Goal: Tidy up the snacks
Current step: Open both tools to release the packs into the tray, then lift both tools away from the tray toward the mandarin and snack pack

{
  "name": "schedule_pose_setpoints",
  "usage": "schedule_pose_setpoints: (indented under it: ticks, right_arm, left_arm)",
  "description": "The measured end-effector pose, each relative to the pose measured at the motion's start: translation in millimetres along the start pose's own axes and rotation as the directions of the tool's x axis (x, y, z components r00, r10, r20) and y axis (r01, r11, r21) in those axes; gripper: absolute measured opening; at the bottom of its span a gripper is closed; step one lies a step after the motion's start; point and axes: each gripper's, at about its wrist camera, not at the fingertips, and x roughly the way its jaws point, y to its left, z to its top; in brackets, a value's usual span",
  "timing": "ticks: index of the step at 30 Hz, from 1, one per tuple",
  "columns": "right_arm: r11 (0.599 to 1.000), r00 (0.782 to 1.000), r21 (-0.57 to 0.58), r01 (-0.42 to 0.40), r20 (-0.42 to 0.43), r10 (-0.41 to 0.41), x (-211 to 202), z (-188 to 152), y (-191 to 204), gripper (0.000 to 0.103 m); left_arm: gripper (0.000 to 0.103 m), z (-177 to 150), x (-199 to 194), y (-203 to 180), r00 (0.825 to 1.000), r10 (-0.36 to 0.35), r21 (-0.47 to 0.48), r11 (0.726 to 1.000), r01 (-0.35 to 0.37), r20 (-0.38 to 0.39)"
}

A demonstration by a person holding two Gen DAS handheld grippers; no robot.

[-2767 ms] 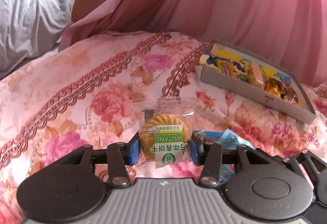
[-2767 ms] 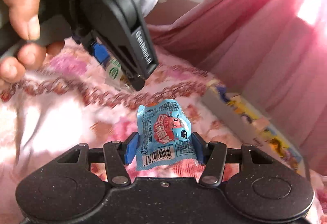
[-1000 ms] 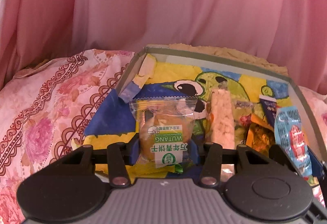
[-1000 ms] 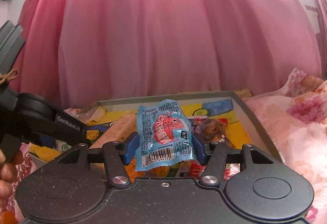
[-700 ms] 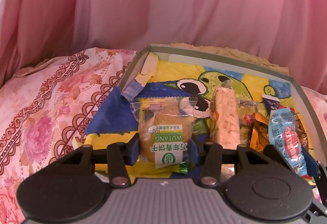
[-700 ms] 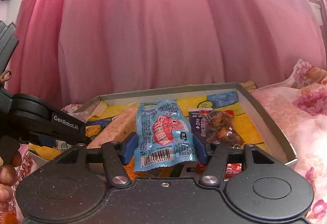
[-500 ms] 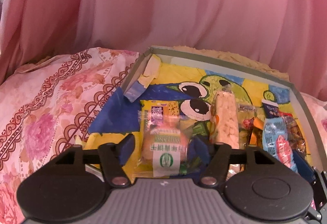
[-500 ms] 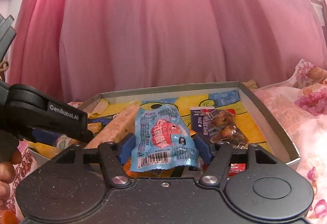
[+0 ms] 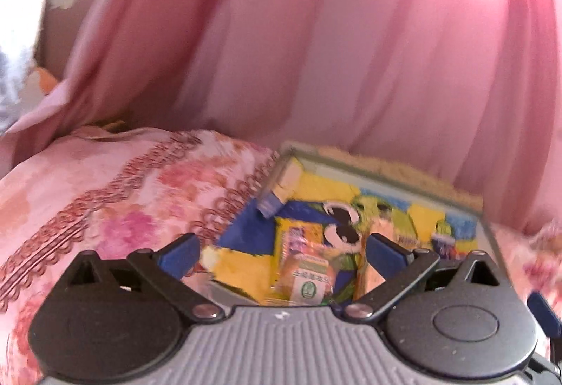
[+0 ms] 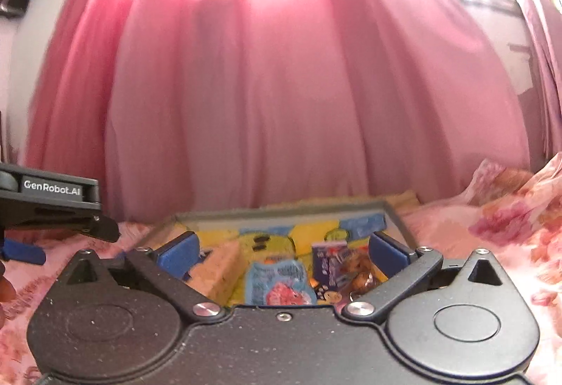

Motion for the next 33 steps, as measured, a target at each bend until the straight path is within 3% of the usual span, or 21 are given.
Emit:
schedule_pose_setpoints:
  ticks: [6,13,27,33]
  right_arm:
    - [0.999,0.997,-0.05,-0.019,0.078,0.022,-47,13,11,0.102]
    - [0.998,0.995,-0.056,-0.012,0.101,0.018,-100,15,19,0.102]
    - [0.991,0.999,-0.131,-0.032,0.008,0.033,-180,-11,40,0.102]
    - [0.985,0.99,-0.154,-0.083,-0.122,0.064,-200,-27,57,0.102]
  left_arm:
    - [0.102,-4,-43,24,0.996,0.038,-0.055,0.998,-0.034,0.076]
    - [0.102,-19,-93,41,0.993,0.045,0.005,0.999,-0.046,0.11]
    - [0.103,-78,-160,92,0.995,0.05,0.112,0.992,-0.059,0.083]
    - [0.103,-113,-171,111,0.997,0.066,0.182,0.981,-0.07,0.027]
